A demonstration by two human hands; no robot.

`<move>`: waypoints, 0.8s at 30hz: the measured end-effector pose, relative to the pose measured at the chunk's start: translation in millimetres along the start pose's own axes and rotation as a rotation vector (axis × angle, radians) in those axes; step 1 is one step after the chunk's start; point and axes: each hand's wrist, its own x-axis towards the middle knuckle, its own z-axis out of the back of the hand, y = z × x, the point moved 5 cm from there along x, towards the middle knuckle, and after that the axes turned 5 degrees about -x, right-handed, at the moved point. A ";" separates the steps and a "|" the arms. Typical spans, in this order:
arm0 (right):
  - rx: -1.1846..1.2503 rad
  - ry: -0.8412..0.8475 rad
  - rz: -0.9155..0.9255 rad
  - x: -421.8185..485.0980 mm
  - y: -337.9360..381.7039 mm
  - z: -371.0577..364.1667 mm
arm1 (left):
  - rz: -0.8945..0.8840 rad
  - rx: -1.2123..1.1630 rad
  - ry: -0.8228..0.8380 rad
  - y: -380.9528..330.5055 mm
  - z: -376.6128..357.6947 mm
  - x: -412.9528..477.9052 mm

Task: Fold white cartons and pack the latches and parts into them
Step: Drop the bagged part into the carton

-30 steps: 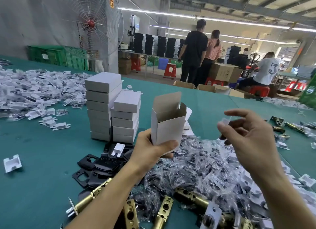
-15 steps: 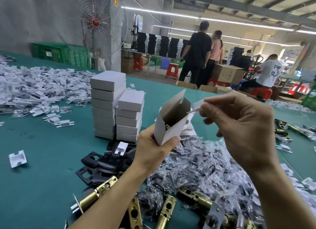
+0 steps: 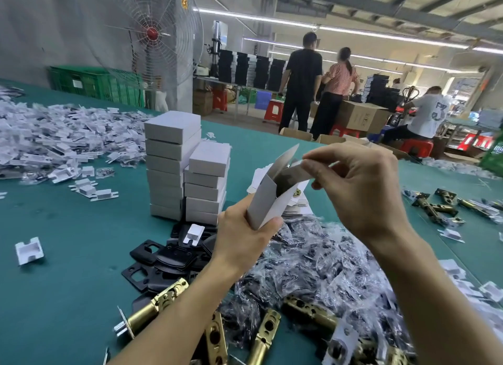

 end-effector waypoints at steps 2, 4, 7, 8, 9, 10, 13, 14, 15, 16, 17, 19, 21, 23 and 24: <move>-0.038 0.030 0.005 1.2 -3.2 -1.7 | -0.012 0.059 0.000 2.3 0.5 1.3; -0.099 0.076 0.009 0.7 -4.6 -5.7 | -0.054 0.117 0.009 2.4 -0.6 1.2; -0.140 0.098 -0.008 -5.5 -5.9 -12.3 | -0.099 0.156 0.030 -1.2 -3.1 0.3; -0.132 0.107 -0.041 -8.0 -8.3 -14.0 | -0.102 0.154 0.036 -1.2 -3.8 0.4; -0.131 0.129 -0.084 -10.1 -11.6 -16.2 | -0.104 0.150 0.044 -0.7 -4.5 0.5; -0.148 0.158 -0.126 -11.6 -15.0 -18.4 | -0.102 0.150 0.055 0.3 -5.2 0.8; -0.250 0.212 -0.200 -11.0 -20.1 -22.6 | -0.104 0.165 0.097 2.1 -7.7 0.9; -0.280 0.229 -0.219 -9.8 -21.1 -23.9 | -0.106 0.173 0.105 2.3 -8.2 0.6; -0.307 0.260 -0.243 -8.5 -22.8 -25.8 | -0.104 0.185 0.108 2.9 -8.3 0.4; -0.323 0.307 -0.268 -7.2 -25.5 -28.5 | -0.092 0.193 0.110 4.3 -8.2 0.3; -0.311 0.366 -0.295 -6.6 -29.0 -31.8 | -0.069 0.197 0.114 6.5 -7.8 0.3; -0.222 0.485 -0.351 -6.4 -35.7 -38.2 | -0.006 0.195 0.128 11.4 -7.6 0.3; -0.155 0.566 -0.360 -8.4 -38.9 -42.6 | 0.057 0.182 0.139 15.6 -7.5 -0.1; -0.109 0.549 -0.295 -10.3 -38.6 -43.8 | 0.106 0.156 0.141 17.8 -6.7 0.0; -0.095 0.479 -0.245 -10.4 -37.1 -41.5 | 0.123 0.151 0.132 18.2 -5.4 0.6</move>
